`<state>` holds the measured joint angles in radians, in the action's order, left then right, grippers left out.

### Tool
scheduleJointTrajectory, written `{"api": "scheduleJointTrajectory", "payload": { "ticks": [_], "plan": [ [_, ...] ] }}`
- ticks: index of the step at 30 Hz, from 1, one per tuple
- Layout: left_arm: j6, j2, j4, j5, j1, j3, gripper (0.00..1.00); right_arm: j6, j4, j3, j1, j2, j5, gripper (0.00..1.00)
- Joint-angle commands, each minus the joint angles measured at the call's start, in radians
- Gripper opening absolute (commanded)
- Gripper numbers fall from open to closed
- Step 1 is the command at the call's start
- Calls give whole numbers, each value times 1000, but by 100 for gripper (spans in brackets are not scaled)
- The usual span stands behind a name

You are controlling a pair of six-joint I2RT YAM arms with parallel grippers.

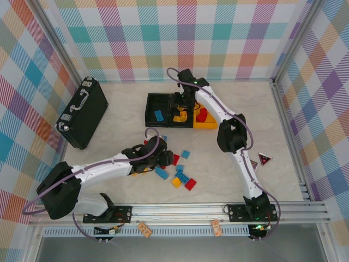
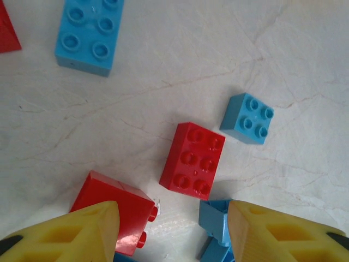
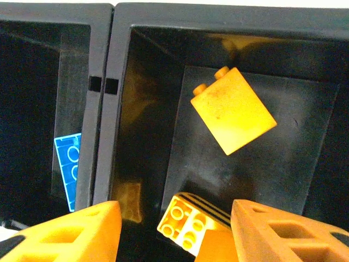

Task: Sort the legos into containers by color
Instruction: Place the lego in the container, then pick up the lego from the center of the table.

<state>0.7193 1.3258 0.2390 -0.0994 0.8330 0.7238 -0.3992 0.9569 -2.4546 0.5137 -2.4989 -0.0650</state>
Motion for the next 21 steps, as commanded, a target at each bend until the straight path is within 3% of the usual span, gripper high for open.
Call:
{"api": "scheduleJointTrajectory", "payload": {
  "ticks": [1,10,21],
  "plan": [
    [20,-36,67,-35,-28,17,55,32,-30,51,1,149,-2,56],
    [41,-45,141,-31,-79,28,56,47,-125,344,11,393,-6,56],
    [38,-18,187,-25,-115,49,56,14,-271,887,52,723,-26,58]
  ]
}}
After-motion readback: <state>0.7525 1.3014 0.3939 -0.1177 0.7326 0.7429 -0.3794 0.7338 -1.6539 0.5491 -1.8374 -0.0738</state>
